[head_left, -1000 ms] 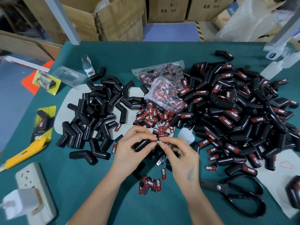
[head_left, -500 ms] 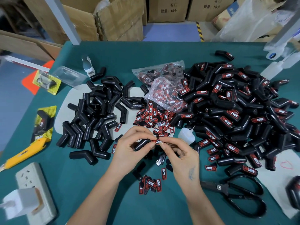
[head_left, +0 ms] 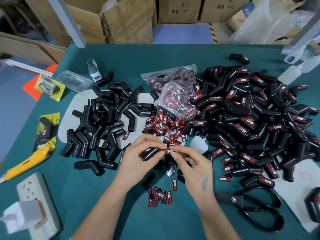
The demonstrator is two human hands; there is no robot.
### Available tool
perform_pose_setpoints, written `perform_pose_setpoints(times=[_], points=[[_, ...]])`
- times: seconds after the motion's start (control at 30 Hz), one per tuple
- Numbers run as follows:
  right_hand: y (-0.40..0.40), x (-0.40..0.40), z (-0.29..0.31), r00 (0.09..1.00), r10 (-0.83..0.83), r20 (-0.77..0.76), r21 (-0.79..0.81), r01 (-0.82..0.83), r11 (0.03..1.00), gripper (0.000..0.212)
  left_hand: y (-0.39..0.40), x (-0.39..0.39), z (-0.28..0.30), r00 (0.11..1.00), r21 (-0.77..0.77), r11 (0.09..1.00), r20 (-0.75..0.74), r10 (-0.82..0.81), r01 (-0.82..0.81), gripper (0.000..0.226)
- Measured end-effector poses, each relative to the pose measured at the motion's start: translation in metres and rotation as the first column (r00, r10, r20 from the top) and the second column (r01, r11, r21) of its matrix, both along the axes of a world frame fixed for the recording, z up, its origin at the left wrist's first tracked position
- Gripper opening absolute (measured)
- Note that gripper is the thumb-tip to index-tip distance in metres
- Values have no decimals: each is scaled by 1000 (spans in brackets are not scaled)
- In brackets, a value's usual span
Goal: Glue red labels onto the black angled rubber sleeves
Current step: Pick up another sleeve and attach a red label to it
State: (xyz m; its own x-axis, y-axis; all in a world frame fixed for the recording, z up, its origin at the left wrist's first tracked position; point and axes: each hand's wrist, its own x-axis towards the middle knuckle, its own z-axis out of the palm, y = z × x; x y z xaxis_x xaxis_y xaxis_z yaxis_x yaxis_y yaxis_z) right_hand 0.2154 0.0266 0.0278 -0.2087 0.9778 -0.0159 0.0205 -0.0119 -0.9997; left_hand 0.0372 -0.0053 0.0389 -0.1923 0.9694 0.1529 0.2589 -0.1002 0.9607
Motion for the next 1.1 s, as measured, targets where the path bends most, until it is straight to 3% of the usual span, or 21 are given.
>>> perform_pose_setpoints(times=[0.8, 1.1], points=[[-2, -3, -3, 999, -39, -36, -43, 38, 998, 18, -4, 9, -5, 998, 56, 998, -54, 35, -32, 14], [-1, 0, 2, 1000, -17, -14, -14, 17, 1000, 20, -2, 4, -2, 1000, 15, 1000, -2, 16, -16, 13]])
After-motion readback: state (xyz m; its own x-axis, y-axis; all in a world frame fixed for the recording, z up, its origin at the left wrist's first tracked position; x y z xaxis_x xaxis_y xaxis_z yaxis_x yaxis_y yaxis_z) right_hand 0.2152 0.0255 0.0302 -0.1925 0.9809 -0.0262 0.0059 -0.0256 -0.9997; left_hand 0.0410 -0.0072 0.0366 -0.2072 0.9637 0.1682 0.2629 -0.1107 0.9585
